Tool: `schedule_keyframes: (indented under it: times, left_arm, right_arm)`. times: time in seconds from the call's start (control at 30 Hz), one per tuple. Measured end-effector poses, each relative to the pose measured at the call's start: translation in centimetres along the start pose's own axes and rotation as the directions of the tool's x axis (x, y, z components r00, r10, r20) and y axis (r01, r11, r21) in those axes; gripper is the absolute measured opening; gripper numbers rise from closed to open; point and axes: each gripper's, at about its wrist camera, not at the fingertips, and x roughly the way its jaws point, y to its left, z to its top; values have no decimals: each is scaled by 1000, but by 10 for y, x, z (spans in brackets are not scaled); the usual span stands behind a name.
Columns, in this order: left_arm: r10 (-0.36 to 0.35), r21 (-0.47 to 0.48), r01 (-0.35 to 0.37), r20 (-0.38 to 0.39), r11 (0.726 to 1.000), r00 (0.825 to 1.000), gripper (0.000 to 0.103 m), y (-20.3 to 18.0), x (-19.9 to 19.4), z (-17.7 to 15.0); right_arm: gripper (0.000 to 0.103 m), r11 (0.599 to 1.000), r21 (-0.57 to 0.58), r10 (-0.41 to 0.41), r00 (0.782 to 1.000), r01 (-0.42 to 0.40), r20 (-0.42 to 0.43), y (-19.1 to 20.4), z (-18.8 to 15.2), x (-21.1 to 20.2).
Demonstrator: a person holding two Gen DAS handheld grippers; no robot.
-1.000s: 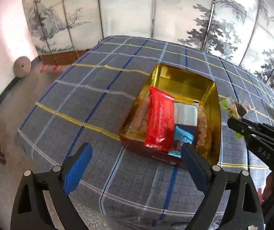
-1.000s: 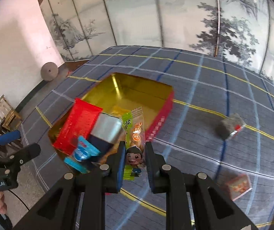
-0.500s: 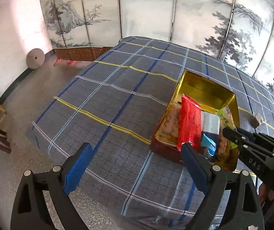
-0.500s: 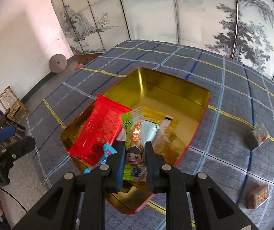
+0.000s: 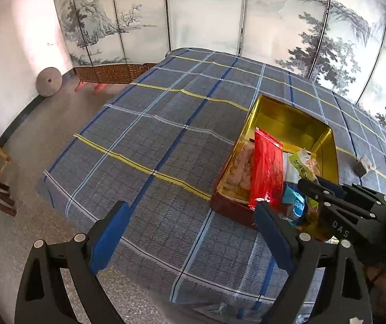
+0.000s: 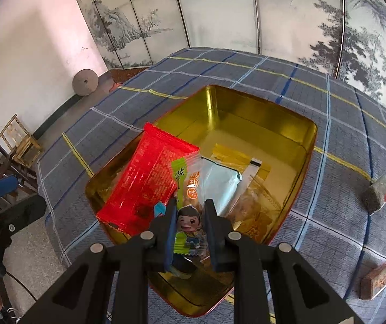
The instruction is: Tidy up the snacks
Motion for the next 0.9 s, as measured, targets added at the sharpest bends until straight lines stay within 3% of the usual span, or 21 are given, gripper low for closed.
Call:
schedule_keyframes:
  times: [0.37,0.47,0.73,0.9]
  left_arm:
    - [-1,40,1,-5,999,1000,92,-13,1,0]
    - [-1,51,1,-7,999,1000,92,-19,2,-1]
    - [-7,75,6,7,997,1000,92,-31,-4,-1]
    - [-26,95,25,11,995,1000,92,-44,-5,-2]
  right_arm:
    - [23,1000,-30,-1,1000,0,-18,3,-5,6]
    - [34,999,-41,3,1000,-4,-11,3,-5,1]
    - [40,998,-54,20,999,-18,42,-3,-6,-28]
    - [47,996,-77,-31,995,39,90,-23,-16,-54]
